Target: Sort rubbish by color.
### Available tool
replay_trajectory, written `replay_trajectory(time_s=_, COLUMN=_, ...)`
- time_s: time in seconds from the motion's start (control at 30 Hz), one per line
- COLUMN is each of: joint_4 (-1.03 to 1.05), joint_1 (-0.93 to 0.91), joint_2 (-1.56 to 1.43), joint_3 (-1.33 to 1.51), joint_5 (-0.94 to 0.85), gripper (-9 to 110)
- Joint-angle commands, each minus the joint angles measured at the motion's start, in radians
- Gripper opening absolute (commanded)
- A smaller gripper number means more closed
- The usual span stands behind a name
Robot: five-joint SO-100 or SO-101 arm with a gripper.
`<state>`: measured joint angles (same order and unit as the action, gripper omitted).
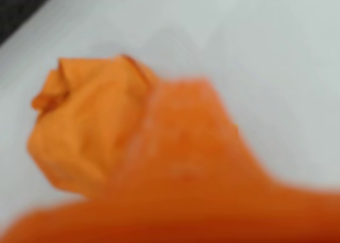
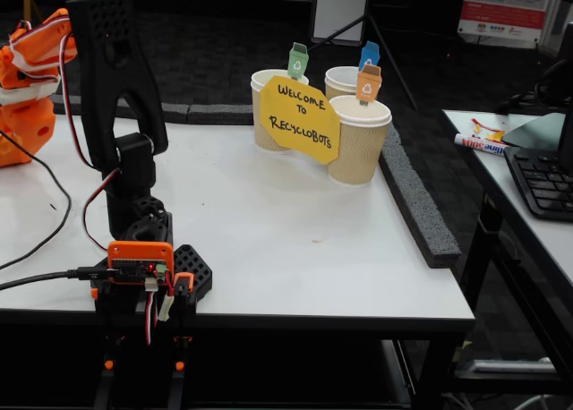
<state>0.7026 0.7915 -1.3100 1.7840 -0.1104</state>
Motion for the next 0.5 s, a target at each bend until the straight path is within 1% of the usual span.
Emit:
replay_trajectory(time_s=0.0, joint_4=-0.034, joint_1=-0.014, joint_2=-0.034, joint_3=-0.137, joint_5=-0.014, gripper=0)
replay_trajectory(time_s=0.23, joint_4=0.029, joint_1=-0.017, joint_2=-0.061, joint_3=-0.175, joint_5=-0.011, gripper=0)
replay_trajectory(time_s=0.47, joint_4=0.080, joint_1=-0.017, joint_2=-0.218, joint_3=-0.127, joint_5=-0.011, gripper=0)
